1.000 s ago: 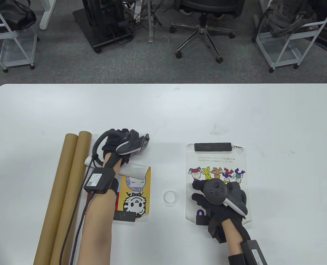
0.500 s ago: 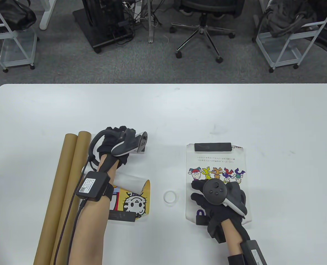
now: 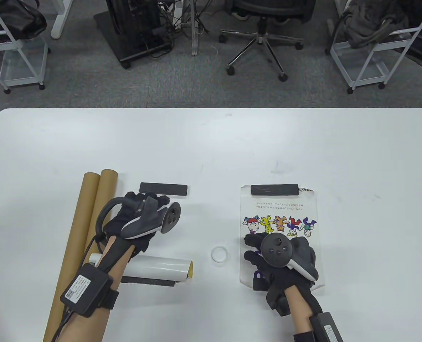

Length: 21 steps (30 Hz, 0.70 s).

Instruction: Roll up posters and store in mailing tubes

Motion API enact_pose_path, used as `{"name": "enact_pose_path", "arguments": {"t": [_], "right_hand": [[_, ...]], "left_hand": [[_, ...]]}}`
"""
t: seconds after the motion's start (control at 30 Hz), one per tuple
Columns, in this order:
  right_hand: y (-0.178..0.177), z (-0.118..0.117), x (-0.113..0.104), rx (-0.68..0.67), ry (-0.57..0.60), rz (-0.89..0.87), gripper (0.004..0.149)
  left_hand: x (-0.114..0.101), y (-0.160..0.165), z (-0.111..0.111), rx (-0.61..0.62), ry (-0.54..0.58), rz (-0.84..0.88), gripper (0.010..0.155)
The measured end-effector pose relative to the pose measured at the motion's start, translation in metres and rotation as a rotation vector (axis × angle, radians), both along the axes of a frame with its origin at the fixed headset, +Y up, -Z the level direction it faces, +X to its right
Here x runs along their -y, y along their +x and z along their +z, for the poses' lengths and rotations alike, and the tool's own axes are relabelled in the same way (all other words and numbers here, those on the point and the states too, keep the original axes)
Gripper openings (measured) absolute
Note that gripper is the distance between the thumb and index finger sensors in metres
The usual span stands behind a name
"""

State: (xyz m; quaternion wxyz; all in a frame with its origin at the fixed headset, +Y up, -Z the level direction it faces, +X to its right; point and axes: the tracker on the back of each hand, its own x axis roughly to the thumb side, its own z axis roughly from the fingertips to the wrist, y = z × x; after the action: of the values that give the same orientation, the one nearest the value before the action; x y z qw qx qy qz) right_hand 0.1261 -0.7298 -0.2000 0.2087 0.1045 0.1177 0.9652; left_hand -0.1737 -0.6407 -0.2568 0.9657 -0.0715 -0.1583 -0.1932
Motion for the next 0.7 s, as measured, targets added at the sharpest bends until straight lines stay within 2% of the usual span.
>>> {"name": "enact_pose_path", "arguments": {"t": [0.23, 0.43, 0.53, 0.7], "right_hand": [[-0.005, 0.002, -0.001, -0.017, 0.006, 0.004, 0.055], [-0.005, 0.002, 0.000, -0.017, 0.000, 0.013, 0.055], [-0.004, 0.002, 0.001, -0.012, -0.004, 0.017, 0.055], [-0.004, 0.003, 0.000, -0.008, -0.006, 0.023, 0.055]], "left_hand": [[0.001, -0.021, 0.038, -0.004, -0.080, 0.068, 0.055], [0.006, -0.024, 0.064, 0.006, -0.262, 0.133, 0.049], [0.010, -0.020, 0.073, 0.027, -0.330, 0.118, 0.049], [0.021, -0.014, 0.085, 0.039, -0.508, 0.060, 0.052]]}}
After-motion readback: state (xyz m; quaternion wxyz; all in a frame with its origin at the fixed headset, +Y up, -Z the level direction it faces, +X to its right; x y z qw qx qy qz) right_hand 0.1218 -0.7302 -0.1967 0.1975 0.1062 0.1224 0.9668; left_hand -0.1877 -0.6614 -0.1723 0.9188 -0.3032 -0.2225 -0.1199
